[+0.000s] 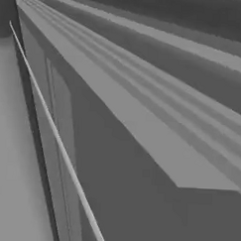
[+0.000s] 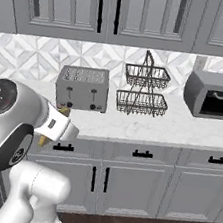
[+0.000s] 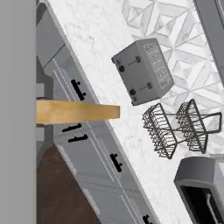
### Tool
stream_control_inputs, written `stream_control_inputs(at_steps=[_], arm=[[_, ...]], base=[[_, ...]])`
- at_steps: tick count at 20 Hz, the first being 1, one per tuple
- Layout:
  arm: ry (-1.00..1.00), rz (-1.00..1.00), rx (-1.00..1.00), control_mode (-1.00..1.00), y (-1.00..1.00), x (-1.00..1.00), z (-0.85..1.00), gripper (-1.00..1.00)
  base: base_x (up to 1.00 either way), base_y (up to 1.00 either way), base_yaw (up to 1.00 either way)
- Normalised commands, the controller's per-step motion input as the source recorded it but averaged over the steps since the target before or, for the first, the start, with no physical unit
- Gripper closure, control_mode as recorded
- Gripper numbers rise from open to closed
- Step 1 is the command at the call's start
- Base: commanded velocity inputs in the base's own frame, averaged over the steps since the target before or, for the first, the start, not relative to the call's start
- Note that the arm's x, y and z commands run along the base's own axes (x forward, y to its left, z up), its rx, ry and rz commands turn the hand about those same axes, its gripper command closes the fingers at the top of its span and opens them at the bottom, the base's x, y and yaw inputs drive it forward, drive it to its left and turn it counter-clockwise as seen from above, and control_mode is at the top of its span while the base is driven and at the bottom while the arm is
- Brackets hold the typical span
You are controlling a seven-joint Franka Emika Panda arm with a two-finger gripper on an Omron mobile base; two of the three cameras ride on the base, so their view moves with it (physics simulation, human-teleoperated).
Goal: Start the toaster. Once the lever pops up, take the bread to the plate on the dining counter.
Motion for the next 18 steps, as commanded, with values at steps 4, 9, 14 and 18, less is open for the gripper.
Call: stream_control_inputs(at_steps=[4, 9, 14, 18], arm=[[0.0, 0.0, 0.0, 1.0, 0.0, 0.0, 0.0, 1.0], [0.0, 0.0, 0.0, 1.0, 0.0, 0.0, 0.0, 1.0], [0.0, 0.0, 0.0, 1.0, 0.0, 0.0, 0.0, 1.0], [0.0, 0.0, 0.0, 1.0, 0.0, 0.0, 0.0, 1.0]], base=[[0.0, 0.15, -0.87], [0.0, 0.13, -0.92], [0.0, 0.13, -0.95], [0.0, 0.12, -0.95]])
